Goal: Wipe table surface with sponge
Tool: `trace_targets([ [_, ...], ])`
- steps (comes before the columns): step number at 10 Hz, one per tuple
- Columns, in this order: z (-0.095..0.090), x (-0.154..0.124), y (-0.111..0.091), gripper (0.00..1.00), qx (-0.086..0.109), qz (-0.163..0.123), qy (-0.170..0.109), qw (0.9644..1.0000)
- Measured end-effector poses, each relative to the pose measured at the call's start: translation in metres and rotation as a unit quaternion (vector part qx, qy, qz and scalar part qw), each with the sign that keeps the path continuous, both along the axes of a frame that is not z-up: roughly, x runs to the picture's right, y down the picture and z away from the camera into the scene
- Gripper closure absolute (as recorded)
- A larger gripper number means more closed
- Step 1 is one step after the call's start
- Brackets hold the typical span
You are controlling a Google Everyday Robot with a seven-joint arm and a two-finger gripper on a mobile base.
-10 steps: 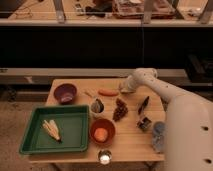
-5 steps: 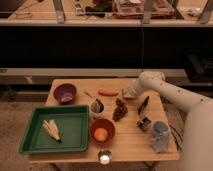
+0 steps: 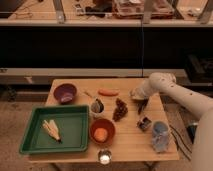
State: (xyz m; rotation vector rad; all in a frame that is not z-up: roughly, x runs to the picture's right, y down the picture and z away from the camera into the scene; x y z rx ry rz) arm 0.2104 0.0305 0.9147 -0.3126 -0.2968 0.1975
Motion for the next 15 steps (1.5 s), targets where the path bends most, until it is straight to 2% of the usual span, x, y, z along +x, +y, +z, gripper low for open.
trace_targets([
  [3,0.028,0.005,-0.026,1.0,0.005,0.001,0.011,0.9999],
  [5,0.056,0.007,-0.037,1.0,0.002,0.002,0.018,0.9998],
  [7,0.075,-0.022,-0.037,1.0,-0.007,-0.009,0.003,0.9999],
  [9,0.082,-0.046,-0.034,1.0,-0.01,-0.021,-0.015,0.9996],
  [11,0.077,-0.074,-0.037,1.0,0.002,-0.034,-0.043,0.9985],
  [12,0.067,-0.084,-0.04,1.0,0.013,-0.04,-0.058,0.9974],
  [15,0.033,-0.08,-0.031,1.0,0.026,-0.037,-0.073,0.9963],
])
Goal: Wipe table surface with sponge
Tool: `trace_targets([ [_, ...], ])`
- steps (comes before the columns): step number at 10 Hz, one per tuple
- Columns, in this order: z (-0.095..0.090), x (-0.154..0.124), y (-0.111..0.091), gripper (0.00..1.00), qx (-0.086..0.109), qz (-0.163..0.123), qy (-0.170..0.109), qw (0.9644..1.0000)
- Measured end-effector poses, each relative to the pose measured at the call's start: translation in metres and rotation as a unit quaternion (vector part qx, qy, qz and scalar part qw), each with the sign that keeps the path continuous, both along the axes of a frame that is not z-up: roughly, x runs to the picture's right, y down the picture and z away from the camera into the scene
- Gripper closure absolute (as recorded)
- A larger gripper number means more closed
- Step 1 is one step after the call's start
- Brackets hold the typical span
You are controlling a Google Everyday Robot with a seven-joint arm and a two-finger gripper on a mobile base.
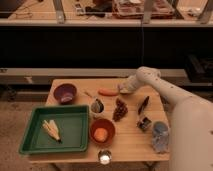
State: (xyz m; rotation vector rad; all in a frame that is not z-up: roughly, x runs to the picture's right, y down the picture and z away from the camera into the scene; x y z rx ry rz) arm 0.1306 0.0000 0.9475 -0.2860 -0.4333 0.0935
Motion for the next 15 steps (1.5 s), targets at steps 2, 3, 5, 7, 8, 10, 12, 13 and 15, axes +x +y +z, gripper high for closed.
trace_targets([
  [2,-0.024,0.02,0.015,1.0,-0.005,0.021,0.003,0.9998],
  [3,-0.028,0.028,0.02,1.0,-0.008,0.031,0.006,0.9995],
  [5,-0.03,0.046,0.023,1.0,-0.017,0.047,0.021,0.9985],
  [7,-0.023,0.071,0.019,1.0,-0.024,0.054,0.054,0.9968],
  [8,-0.016,0.074,0.013,1.0,-0.026,0.053,0.064,0.9962],
  [10,0.006,0.078,-0.007,1.0,-0.028,0.051,0.078,0.9953],
  [12,0.029,0.072,-0.019,1.0,-0.032,0.05,0.076,0.9954],
  [13,0.035,0.066,-0.02,1.0,-0.034,0.049,0.071,0.9956],
  [15,0.046,0.04,-0.019,1.0,-0.042,0.043,0.054,0.9967],
])
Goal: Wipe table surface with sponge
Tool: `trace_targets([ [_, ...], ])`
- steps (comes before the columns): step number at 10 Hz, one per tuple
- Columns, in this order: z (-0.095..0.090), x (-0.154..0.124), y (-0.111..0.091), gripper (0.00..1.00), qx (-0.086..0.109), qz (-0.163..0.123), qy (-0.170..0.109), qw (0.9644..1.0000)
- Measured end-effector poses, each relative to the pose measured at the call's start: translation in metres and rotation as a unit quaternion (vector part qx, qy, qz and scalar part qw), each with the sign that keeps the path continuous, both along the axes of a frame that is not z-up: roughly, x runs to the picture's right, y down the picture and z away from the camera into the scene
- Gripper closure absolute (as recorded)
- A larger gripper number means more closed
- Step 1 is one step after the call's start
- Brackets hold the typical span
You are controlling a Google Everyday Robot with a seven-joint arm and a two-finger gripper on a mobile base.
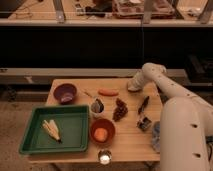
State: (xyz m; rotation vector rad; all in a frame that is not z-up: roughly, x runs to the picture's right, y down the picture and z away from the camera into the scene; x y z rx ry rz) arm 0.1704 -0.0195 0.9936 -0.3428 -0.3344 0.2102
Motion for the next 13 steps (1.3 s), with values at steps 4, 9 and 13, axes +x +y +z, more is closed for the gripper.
trace_targets([
  [4,-0.034,-0.036,0.017,1.0,0.012,-0.03,-0.04,0.9987],
  [9,-0.085,0.02,0.056,1.0,0.007,-0.01,-0.015,0.9998],
  [13,-0.061,0.044,0.03,1.0,0.026,-0.005,0.027,0.9993],
])
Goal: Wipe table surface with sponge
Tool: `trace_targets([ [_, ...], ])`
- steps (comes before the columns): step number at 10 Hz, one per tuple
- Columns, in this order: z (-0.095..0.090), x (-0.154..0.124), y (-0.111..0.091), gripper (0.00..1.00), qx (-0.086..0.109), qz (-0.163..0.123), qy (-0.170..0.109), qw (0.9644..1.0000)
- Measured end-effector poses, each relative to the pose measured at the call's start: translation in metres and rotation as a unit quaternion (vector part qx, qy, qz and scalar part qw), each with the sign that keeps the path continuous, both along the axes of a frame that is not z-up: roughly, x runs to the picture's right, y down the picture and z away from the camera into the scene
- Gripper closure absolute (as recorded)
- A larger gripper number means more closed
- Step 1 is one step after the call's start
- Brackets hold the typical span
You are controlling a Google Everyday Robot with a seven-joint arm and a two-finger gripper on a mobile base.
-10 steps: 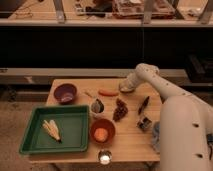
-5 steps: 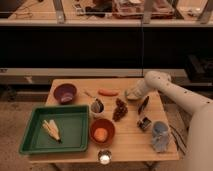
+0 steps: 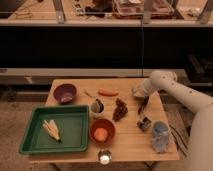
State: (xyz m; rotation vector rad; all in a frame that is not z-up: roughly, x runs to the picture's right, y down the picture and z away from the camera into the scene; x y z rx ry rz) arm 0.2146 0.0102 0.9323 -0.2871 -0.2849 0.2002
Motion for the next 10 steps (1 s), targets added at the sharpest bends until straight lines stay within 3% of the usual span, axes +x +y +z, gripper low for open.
trace_targets([
  [2,0.034,0.0,-0.013,1.0,0.001,0.002,0.01,0.9999],
  [4,0.054,-0.009,-0.012,1.0,0.003,-0.001,0.007,1.0],
  [7,0.051,-0.046,-0.021,1.0,0.018,-0.02,-0.021,0.9994],
  [8,0.04,-0.067,-0.029,1.0,0.029,-0.036,-0.041,0.9981],
  [10,0.021,-0.082,-0.031,1.0,0.034,-0.058,-0.064,0.9957],
])
